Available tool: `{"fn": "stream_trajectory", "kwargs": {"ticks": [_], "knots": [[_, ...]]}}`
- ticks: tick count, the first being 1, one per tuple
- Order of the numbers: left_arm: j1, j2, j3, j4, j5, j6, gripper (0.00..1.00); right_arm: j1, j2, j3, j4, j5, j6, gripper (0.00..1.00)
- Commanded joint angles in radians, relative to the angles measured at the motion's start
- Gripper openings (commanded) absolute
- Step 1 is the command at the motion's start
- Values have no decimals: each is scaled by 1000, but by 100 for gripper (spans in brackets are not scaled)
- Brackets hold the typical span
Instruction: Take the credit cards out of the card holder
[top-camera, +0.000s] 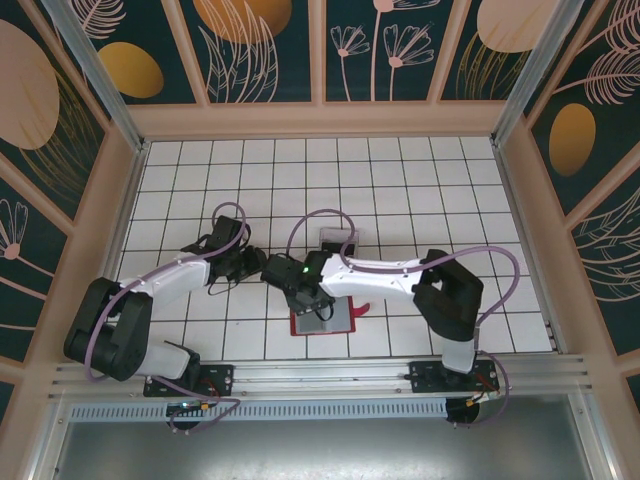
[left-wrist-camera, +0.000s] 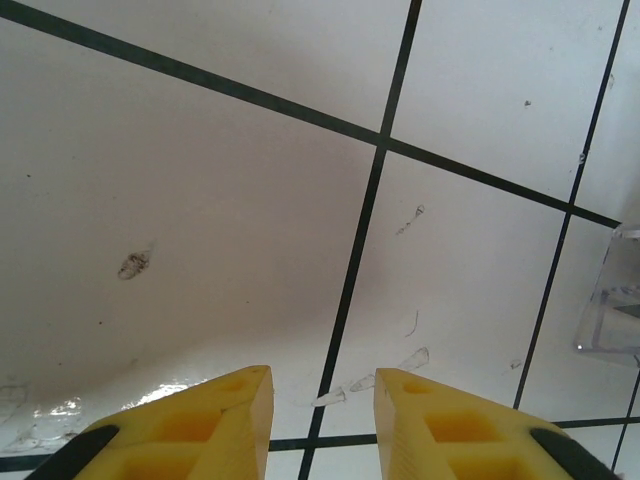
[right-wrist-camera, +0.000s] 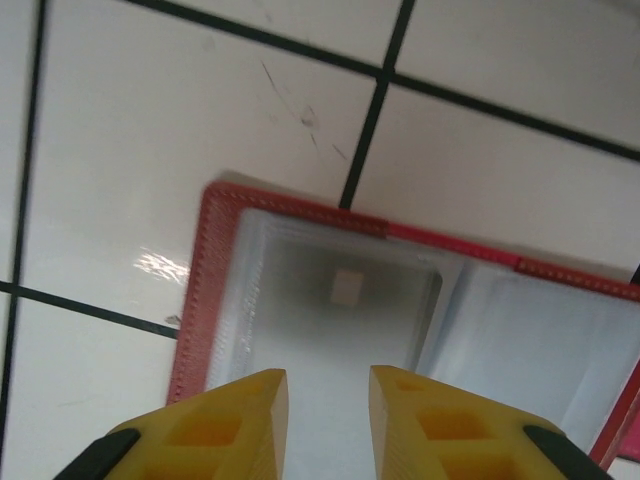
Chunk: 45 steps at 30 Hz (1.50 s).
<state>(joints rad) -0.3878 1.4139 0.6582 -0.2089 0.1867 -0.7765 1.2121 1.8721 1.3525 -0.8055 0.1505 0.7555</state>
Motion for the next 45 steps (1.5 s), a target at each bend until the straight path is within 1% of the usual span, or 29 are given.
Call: {"fn": "stream_trajectory", "kwargs": {"ticks": [1,10,15,18,21,26,29,33,39,43,45], "knots": [[6,18,15,7,12,29,34,19,36,49,-61,30,78,32],[6,17,14,-4,-3,34,33,27,107,62,-43,-7,66,36],[5,15,9,-7,-4,33,33,27,143,60,-52,-6,62,38],[6,13,8,-7,-2,32,33,26,162,57,-66,-2,67,38],[6,13,10,-7,3,32,34,26,167,53,-69,-2,70,31],[6,10,12,-9,24,26,34,24,159,54,-62,0,71,14],[5,8,5,-3,50,19,34,21,150,56,-57,4,69,6],[1,-7,-7,6,94,13,34,15,125,58,-54,22,70,1],[-58,-30,-8,2,119,-13,32,-7,83,20,-77,43,77,1],[-105,-29,-12,2,119,-36,32,-17,50,-27,-83,50,86,7],[-118,-26,-12,3,118,-45,32,-24,32,-52,-83,52,94,13]]}}
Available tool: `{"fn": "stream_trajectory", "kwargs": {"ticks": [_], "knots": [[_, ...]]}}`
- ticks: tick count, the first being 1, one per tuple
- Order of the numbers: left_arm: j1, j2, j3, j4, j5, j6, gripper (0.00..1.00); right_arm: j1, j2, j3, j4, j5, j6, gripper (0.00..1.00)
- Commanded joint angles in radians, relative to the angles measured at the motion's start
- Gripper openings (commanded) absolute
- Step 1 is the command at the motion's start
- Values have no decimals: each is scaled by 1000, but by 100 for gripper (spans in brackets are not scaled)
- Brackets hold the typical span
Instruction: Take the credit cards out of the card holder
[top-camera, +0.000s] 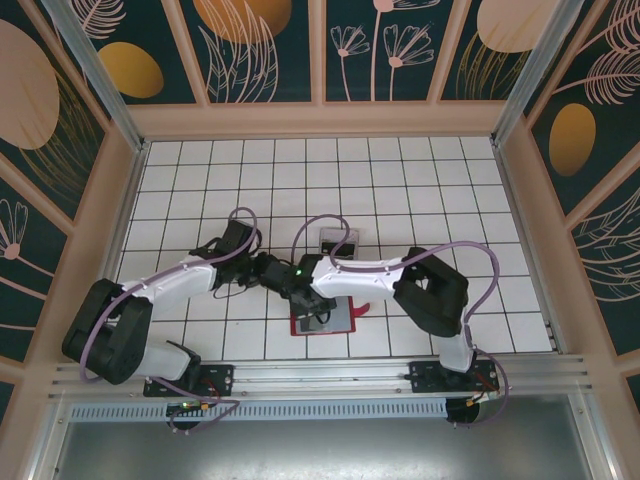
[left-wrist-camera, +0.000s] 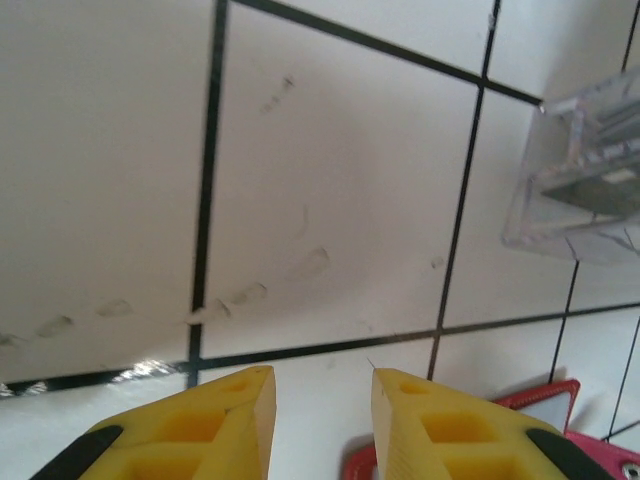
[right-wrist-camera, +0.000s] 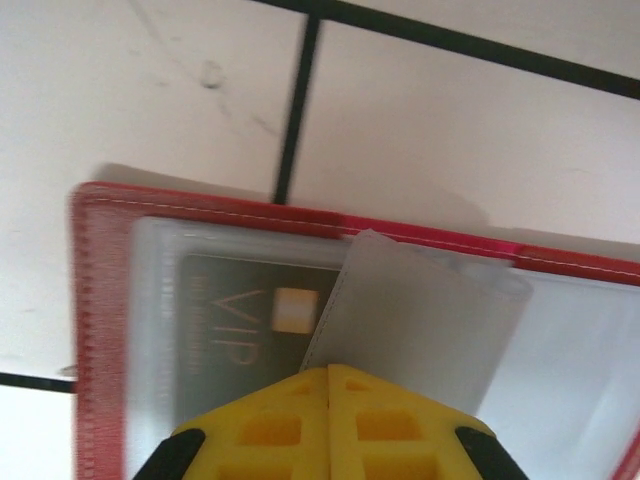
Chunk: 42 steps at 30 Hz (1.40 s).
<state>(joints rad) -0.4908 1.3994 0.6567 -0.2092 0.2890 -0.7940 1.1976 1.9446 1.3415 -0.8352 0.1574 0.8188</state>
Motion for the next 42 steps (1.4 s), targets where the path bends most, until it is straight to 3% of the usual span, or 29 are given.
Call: {"fn": "stream_trajectory", "kwargs": {"ticks": [1,3,6,16,21,33,42], "knots": [[-18,-10,-11,4,16,-30,32,-11,-45,-49,-51,44,32,16],[-23,-7,-13,4,14,-33,32,-17,-60,-70,-43,33,40,27],[-25,-6,-11,2,15,-38,32,-24,-74,-95,-16,4,42,35],[-25,-12,-2,-3,16,-41,30,-27,-93,-120,43,-44,39,54],[-26,-12,1,-6,18,-40,30,-26,-110,-145,91,-71,33,81],[-49,-28,41,-74,6,-11,27,-28,-107,-97,-68,65,70,76],[-129,-56,20,-78,74,-54,24,-60,-195,-201,-1,31,88,70]]}}
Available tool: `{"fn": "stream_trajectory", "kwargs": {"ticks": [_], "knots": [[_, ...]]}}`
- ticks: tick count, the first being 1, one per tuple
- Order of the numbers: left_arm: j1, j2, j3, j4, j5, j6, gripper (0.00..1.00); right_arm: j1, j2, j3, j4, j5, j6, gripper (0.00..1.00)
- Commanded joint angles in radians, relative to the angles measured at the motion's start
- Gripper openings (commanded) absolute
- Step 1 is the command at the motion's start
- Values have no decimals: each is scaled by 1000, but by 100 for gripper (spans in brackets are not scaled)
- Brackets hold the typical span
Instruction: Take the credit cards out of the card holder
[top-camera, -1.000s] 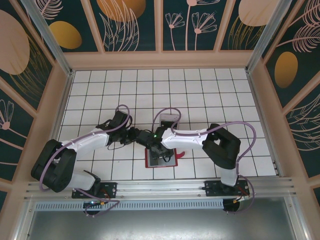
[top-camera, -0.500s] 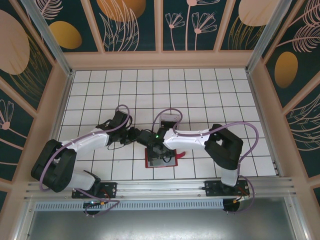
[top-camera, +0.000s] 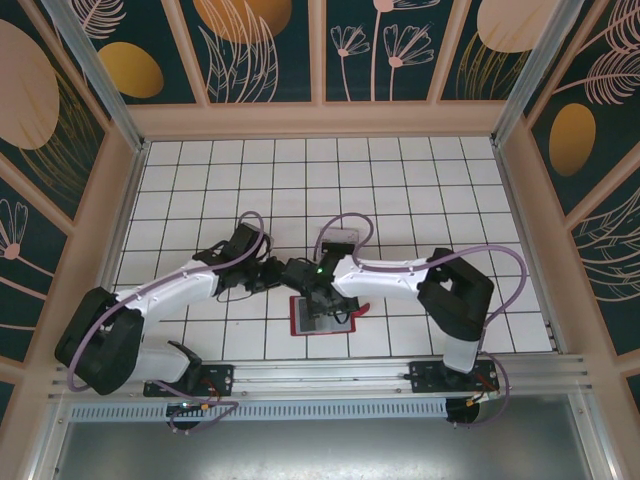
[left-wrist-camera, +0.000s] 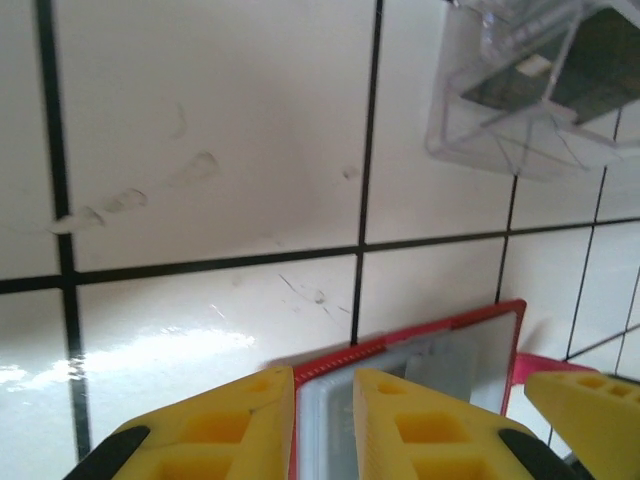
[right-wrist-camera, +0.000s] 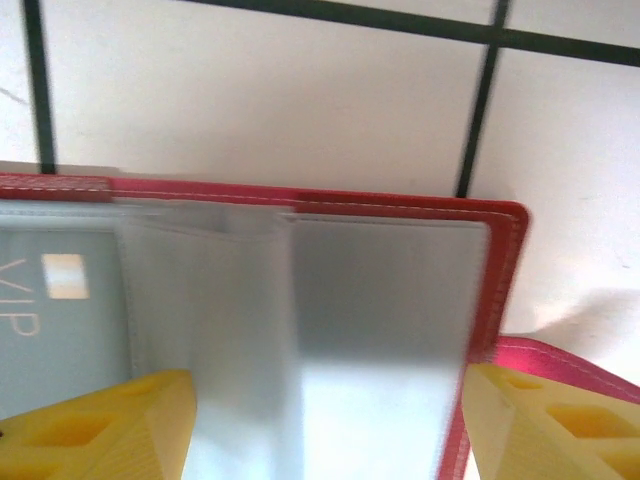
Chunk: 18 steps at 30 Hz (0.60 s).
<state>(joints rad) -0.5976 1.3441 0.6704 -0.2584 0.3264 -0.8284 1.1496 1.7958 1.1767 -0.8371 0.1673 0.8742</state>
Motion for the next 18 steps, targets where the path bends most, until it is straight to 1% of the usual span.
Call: {"fn": "stream_trajectory", "kwargs": {"ticks": [1,5,10,18], "knots": [[-35,5,8,-27,41,-21,23,-15,-52,-45,6,19,34,69],[-86,32,17,-17,60,-34,21,-20,-73,-75,23,13,36,68],[-127,75,32,-5,87,-39,19,-24,-89,-106,34,14,43,65],[-186,143,77,11,111,-47,18,-52,-192,-198,112,-22,64,64]]}}
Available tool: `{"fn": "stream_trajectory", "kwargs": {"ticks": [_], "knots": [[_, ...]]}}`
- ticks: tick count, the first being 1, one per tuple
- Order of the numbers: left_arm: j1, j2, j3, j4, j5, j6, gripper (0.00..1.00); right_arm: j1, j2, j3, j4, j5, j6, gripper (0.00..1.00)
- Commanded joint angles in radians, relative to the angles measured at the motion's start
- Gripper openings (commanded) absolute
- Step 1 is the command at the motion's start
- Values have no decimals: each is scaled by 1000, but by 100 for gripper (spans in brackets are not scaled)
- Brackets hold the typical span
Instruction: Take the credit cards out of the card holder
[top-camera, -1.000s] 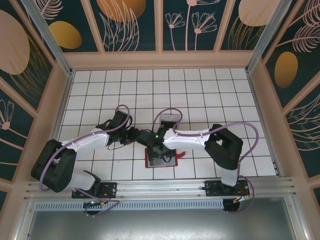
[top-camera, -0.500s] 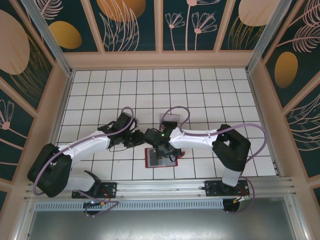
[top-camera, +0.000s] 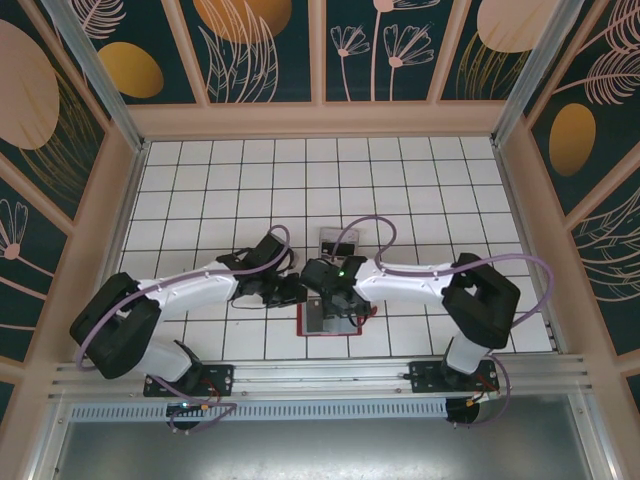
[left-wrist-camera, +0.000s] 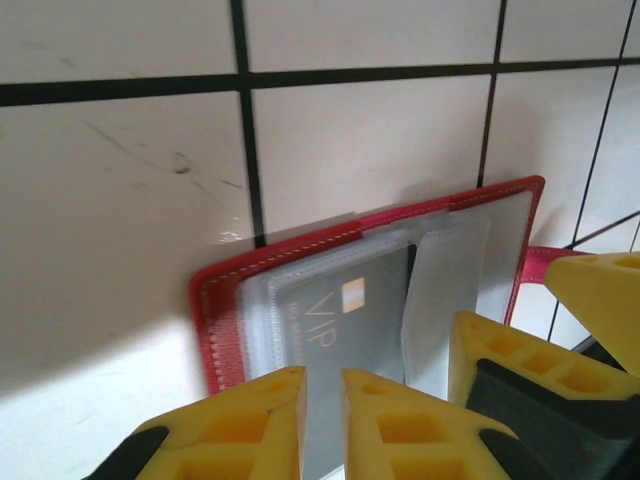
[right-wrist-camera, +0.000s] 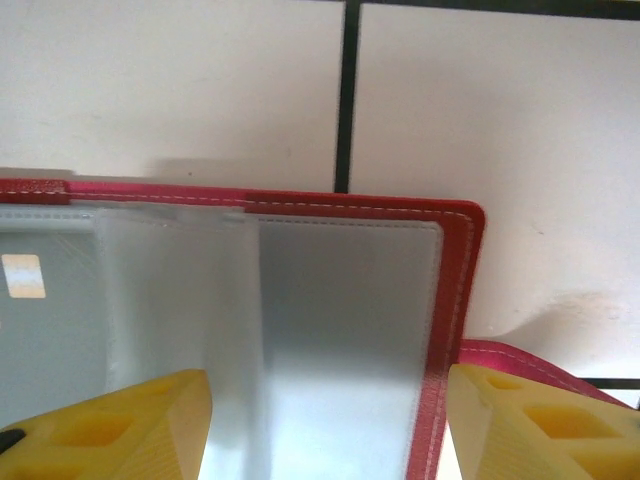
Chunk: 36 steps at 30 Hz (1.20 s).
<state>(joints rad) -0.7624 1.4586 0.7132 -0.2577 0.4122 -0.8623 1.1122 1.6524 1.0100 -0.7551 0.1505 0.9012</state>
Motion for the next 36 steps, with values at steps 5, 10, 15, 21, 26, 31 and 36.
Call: {"fn": "stream_trajectory", "kwargs": {"ticks": [5,10,15,21,26,31,36], "knots": [[-63,86,62,8,38,-13,18,-20,-67,-66,53,-15,46,63],[-89,127,82,16,46,-22,18,-19,-81,-86,53,-14,53,63],[-122,177,118,22,57,-24,18,-26,-124,-100,45,-1,61,63],[-140,213,162,28,57,-34,18,-48,-186,-133,34,6,64,63],[-143,224,205,16,59,-31,18,-90,-277,-152,-8,39,62,63],[-155,250,254,-7,64,-23,19,-162,-401,-179,-35,53,42,63],[-165,310,313,-14,68,-21,19,-237,-518,-194,-3,23,-11,63]]}}
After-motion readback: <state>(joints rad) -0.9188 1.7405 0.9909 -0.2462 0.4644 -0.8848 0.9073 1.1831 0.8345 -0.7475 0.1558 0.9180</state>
